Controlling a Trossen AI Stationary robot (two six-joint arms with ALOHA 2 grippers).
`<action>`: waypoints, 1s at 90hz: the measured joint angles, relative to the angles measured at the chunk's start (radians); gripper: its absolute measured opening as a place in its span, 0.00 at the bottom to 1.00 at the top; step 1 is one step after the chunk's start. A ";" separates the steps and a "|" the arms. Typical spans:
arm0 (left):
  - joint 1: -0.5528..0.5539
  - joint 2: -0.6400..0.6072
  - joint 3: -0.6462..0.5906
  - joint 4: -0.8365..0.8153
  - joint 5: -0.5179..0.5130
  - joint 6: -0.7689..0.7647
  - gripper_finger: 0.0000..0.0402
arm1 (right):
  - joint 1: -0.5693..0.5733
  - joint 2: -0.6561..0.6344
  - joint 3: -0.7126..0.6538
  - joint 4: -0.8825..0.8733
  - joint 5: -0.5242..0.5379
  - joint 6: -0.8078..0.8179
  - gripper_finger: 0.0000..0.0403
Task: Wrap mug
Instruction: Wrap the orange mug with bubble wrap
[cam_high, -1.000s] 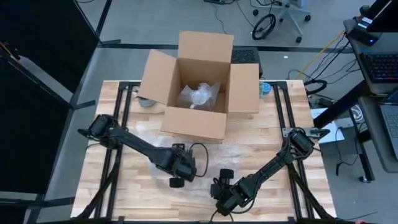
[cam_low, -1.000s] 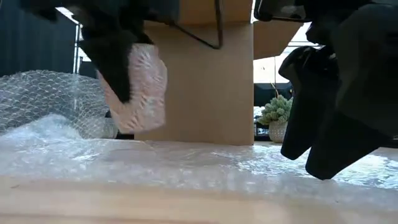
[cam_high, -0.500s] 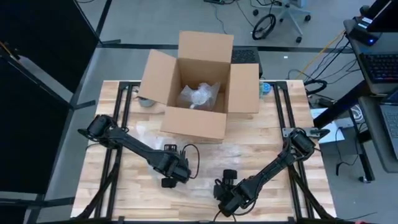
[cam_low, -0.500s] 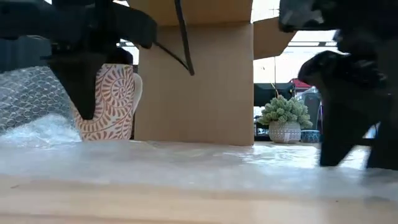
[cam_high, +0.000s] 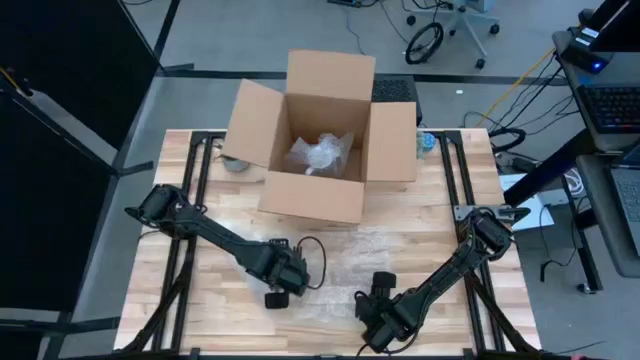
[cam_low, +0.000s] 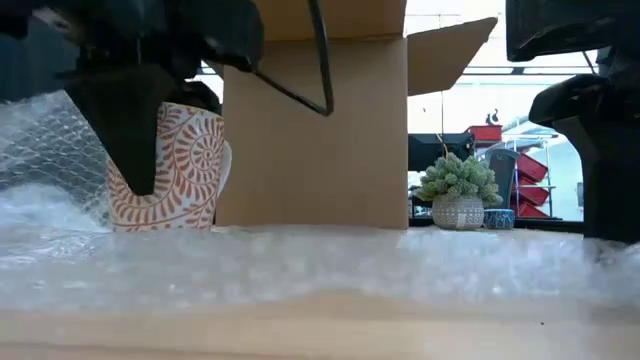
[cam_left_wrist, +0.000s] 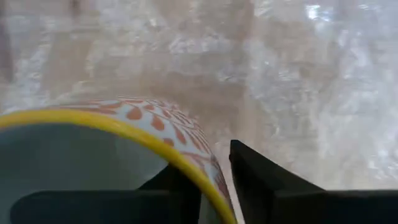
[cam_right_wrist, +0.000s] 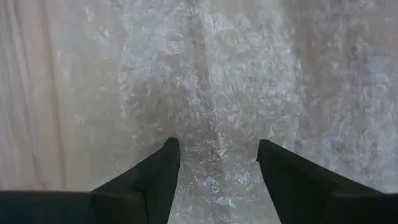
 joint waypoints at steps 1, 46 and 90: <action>0.001 0.000 0.001 -0.002 0.002 0.000 0.21 | 0.000 0.000 0.000 0.000 0.000 0.000 0.50; -0.096 -0.001 0.114 -0.339 -0.084 -0.269 0.33 | 0.000 0.001 -0.001 -0.005 -0.008 0.006 0.50; -0.166 -0.020 0.119 -0.401 -0.180 -0.390 0.33 | 0.002 0.002 -0.002 -0.005 0.006 0.008 0.50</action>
